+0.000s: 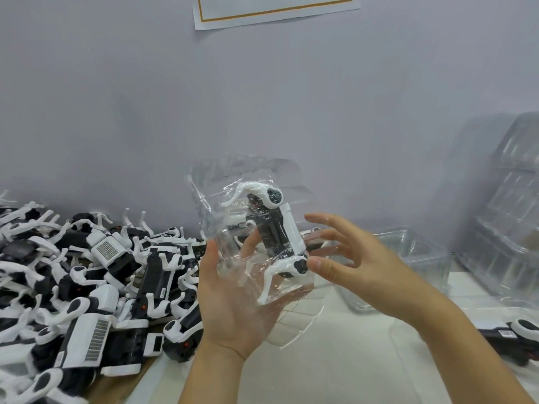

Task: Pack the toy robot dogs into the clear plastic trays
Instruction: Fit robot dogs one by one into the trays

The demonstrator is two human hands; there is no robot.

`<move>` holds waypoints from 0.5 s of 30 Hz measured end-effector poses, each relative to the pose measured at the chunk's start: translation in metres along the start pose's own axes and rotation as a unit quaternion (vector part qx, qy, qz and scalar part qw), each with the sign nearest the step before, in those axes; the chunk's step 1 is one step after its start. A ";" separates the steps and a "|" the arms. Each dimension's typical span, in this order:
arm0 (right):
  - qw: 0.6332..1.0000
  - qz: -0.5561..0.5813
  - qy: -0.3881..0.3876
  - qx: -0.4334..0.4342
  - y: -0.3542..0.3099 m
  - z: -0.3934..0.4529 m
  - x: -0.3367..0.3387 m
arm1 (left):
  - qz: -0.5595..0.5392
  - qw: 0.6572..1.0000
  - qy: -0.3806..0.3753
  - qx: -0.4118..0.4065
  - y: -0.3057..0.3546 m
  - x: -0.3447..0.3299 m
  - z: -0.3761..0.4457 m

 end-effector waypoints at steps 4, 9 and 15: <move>1.000 -0.018 0.018 -0.005 0.002 0.000 0.007 | -0.043 0.992 -0.101 0.056 -0.004 0.006 0.003; 0.987 0.005 0.157 0.027 -0.001 -0.003 0.032 | 0.060 0.980 -0.185 0.047 0.004 0.016 0.004; 0.965 0.024 0.256 0.050 -0.009 -0.008 0.051 | 0.433 0.876 -0.211 -0.011 0.008 0.008 0.004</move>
Point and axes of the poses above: each hand's wrist, its own z-axis towards the middle knuckle, its own x-axis out of the back of the hand, y = z × x, the point moved 1 cm from there along z, towards the middle knuckle, and after that the axes turned 10 degrees about z, right-handed, at the moved point
